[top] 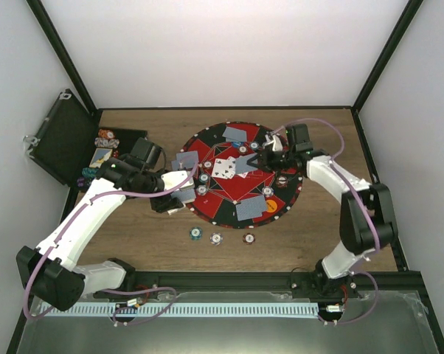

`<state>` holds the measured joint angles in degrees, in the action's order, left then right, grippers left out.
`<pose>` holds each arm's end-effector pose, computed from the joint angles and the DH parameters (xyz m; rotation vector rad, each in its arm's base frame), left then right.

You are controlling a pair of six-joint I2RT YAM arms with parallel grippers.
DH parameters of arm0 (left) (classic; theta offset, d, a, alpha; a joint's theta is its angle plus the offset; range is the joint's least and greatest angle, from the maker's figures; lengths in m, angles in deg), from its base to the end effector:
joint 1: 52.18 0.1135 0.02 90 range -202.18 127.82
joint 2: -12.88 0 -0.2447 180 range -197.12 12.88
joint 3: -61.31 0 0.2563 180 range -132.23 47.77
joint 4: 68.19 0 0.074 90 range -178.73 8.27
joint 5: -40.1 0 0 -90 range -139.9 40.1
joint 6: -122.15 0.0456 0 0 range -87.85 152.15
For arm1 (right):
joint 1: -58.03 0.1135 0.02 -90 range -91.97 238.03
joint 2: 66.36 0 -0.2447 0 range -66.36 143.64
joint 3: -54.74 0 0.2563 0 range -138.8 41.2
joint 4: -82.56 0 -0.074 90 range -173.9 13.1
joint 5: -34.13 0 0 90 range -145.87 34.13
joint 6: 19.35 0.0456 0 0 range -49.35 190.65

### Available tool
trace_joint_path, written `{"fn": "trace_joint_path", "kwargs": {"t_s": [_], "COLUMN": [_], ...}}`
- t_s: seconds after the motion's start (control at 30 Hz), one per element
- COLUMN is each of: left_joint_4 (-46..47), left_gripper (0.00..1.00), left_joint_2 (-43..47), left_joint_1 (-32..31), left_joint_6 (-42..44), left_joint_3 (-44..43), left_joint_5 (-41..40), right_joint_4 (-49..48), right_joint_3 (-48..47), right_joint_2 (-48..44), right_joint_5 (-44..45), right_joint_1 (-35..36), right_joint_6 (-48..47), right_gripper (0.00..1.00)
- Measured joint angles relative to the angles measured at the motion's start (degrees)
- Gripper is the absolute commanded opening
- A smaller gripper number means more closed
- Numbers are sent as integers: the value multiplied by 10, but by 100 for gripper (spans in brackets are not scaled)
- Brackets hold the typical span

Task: Distribute texas hold em gaming equipment

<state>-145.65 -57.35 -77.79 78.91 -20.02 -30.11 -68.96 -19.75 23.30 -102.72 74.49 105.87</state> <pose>0.2058 -0.1158 0.2860 1.6450 2.0848 -0.3531 0.3186 0.1288 0.2185 -0.0481 2.4429 1.3850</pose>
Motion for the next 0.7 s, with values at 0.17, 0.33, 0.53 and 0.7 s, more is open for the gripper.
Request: {"fn": "trace_joint_path", "kwargs": {"t_s": [0.17, 0.33, 0.53, 0.7], "left_joint_4": [0, -1, -1, -3], "left_gripper": [12, 11, 11, 11], "left_joint_2": [0, 0, 0, 1], "left_joint_1": [0, 0, 0, 0], "left_joint_6": [0, 0, 0, 2], "left_joint_3": [0, 0, 0, 0], "left_joint_5": [0, -1, -1, -3], "right_joint_4": [46, 79, 96, 97], "right_joint_3": [-46, -98, -189, -233], "right_joint_2": [112, 203, 261, 295], "right_joint_5": [68, 105, 120, 120], "right_joint_1": [-55, -76, -80, -81], "right_joint_6": [-59, -89, -112, -118], "right_gripper": [1, 1, 1, 2]}}
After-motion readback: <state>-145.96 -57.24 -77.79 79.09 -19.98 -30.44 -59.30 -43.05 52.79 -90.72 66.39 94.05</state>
